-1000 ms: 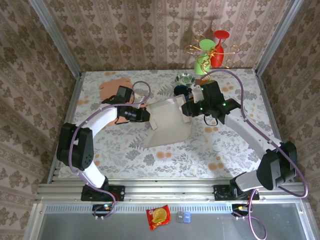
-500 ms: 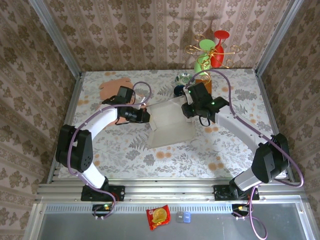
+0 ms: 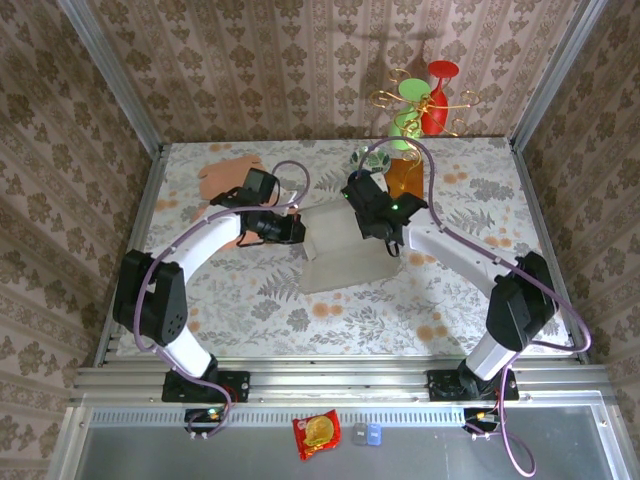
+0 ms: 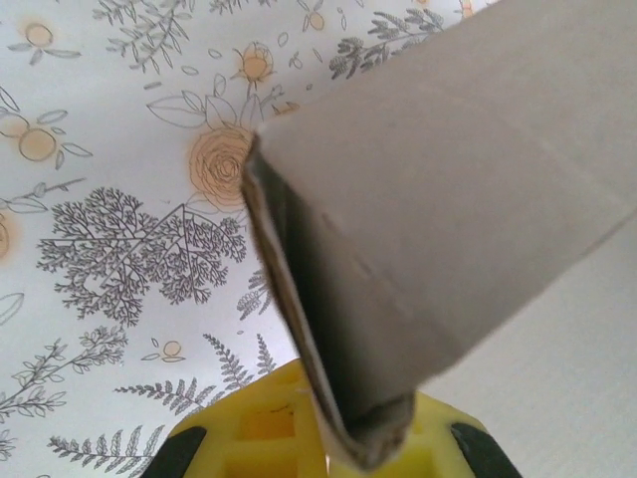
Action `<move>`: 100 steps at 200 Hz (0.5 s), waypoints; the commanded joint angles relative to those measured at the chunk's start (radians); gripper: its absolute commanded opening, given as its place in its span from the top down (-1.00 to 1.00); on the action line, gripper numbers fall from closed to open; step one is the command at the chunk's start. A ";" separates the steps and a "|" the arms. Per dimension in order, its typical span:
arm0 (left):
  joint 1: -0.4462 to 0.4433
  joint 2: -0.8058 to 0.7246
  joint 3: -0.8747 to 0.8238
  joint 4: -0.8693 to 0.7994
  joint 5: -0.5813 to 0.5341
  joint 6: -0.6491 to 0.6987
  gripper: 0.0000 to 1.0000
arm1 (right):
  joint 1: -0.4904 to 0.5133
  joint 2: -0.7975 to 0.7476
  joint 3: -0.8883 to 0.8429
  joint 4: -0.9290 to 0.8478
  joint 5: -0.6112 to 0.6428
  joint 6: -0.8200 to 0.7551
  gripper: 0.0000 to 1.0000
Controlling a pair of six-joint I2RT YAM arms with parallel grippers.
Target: Fold the paper box
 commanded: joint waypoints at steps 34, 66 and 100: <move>-0.043 0.044 0.088 -0.097 -0.069 -0.053 1.00 | 0.041 0.147 0.190 -0.394 0.262 0.323 1.00; -0.054 0.061 0.095 -0.095 -0.068 -0.076 1.00 | 0.085 0.171 0.188 -0.430 0.273 0.365 1.00; -0.062 0.081 0.091 -0.085 -0.058 -0.080 1.00 | 0.077 0.133 0.094 -0.308 0.169 0.337 1.00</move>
